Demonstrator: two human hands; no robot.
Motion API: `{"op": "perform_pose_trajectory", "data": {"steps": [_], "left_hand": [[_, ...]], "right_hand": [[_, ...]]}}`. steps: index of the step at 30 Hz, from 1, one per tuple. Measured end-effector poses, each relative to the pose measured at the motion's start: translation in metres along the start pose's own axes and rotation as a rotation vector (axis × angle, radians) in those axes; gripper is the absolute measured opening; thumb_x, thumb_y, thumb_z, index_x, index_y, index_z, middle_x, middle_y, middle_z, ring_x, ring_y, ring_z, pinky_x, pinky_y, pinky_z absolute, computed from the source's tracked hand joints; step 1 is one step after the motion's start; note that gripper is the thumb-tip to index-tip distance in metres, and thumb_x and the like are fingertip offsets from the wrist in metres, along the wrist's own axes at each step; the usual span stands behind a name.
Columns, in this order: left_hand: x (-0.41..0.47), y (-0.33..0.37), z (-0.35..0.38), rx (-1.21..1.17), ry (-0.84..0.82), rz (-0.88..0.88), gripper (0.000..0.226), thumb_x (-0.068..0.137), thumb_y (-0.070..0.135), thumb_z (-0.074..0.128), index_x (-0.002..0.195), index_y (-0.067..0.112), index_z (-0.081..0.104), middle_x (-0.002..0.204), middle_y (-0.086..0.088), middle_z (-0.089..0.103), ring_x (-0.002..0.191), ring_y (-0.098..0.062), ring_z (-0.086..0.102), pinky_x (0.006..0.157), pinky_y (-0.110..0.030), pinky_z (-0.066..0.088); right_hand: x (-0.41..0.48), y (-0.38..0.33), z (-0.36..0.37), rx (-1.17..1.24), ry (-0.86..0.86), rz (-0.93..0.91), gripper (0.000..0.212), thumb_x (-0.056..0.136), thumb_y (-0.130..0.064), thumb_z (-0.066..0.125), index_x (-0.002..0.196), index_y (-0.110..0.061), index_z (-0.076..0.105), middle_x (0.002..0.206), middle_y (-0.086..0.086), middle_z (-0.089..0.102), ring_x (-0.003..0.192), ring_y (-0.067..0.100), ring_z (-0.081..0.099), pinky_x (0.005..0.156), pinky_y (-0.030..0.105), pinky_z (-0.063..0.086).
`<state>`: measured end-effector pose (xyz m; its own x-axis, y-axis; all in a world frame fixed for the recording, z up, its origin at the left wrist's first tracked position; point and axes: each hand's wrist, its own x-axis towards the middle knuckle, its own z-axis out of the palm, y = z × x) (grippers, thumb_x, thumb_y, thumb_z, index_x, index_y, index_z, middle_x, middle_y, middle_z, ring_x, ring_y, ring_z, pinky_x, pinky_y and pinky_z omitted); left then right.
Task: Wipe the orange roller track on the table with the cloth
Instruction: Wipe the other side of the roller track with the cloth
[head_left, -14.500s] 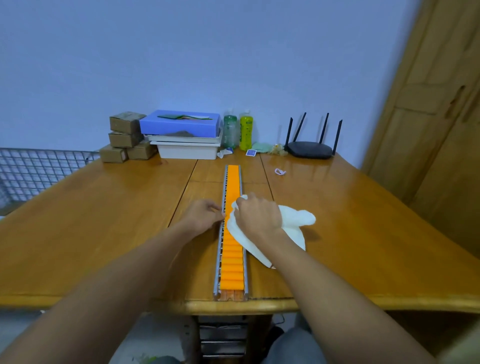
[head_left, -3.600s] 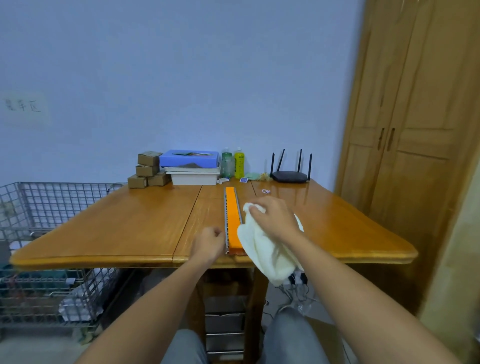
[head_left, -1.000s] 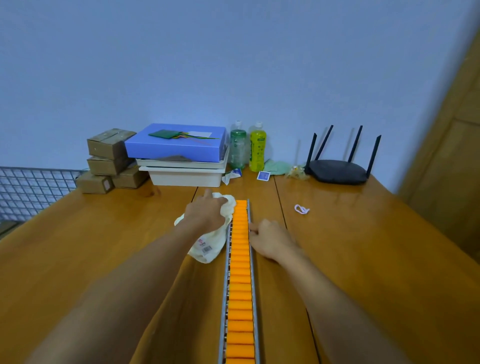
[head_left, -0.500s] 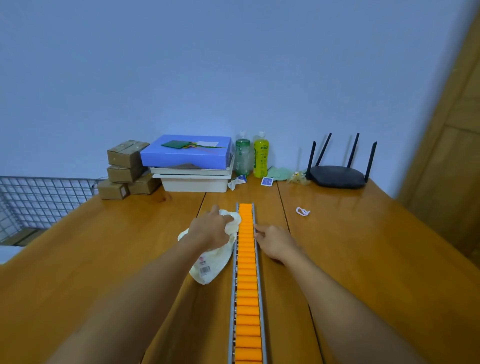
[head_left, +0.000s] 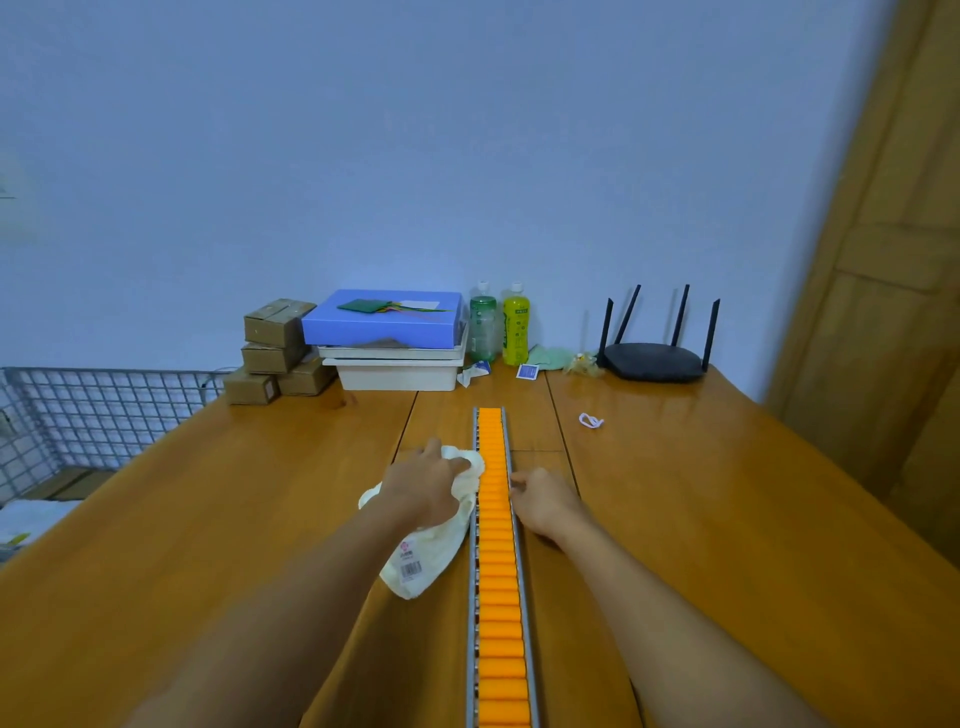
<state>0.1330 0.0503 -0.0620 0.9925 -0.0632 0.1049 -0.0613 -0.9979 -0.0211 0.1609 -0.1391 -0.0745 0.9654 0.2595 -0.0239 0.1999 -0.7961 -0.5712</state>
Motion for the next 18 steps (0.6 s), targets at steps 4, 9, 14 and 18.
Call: {"op": "perform_pose_trajectory", "data": {"steps": [4,9,14,18], "left_hand": [[-0.025,0.007,-0.004,0.003,-0.005,0.008,0.061,0.097,0.032,0.059,0.155,0.035,0.039,0.154,-0.011,0.036,0.125,-0.028,0.052,0.089,-0.036,0.056],[-0.052,0.015,-0.005,0.01,0.005,0.016,0.061,0.097,0.032,0.059,0.154,0.036,0.039,0.157,-0.011,0.033,0.127,-0.029,0.052,0.09,-0.034,0.055],[-0.076,0.021,-0.011,0.018,-0.015,0.029,0.063,0.096,0.032,0.061,0.155,0.036,0.038,0.154,-0.011,0.036,0.127,-0.028,0.051,0.091,-0.033,0.055],[-0.096,0.027,-0.012,0.02,-0.006,0.027,0.062,0.096,0.033,0.06,0.155,0.035,0.038,0.15,-0.01,0.039,0.122,-0.027,0.053,0.09,-0.033,0.055]], "right_hand": [[-0.024,-0.002,0.0,0.017,-0.005,-0.002,0.025,0.1,-0.023,0.05,0.113,-0.022,0.072,0.097,0.001,0.072,0.085,0.02,0.069,0.079,0.038,0.059],[-0.056,-0.005,-0.005,0.119,-0.022,0.009,0.027,0.099,-0.028,0.057,0.121,-0.02,0.071,0.11,0.002,0.072,0.099,0.024,0.068,0.089,0.041,0.057],[-0.084,-0.002,-0.006,0.188,-0.049,0.027,0.031,0.098,-0.032,0.058,0.128,-0.026,0.067,0.082,-0.001,0.07,0.075,0.016,0.064,0.075,0.035,0.055],[-0.103,-0.001,-0.004,0.205,-0.042,0.028,0.032,0.099,-0.03,0.056,0.129,-0.026,0.066,0.073,-0.003,0.066,0.069,0.014,0.059,0.067,0.029,0.047]]}}
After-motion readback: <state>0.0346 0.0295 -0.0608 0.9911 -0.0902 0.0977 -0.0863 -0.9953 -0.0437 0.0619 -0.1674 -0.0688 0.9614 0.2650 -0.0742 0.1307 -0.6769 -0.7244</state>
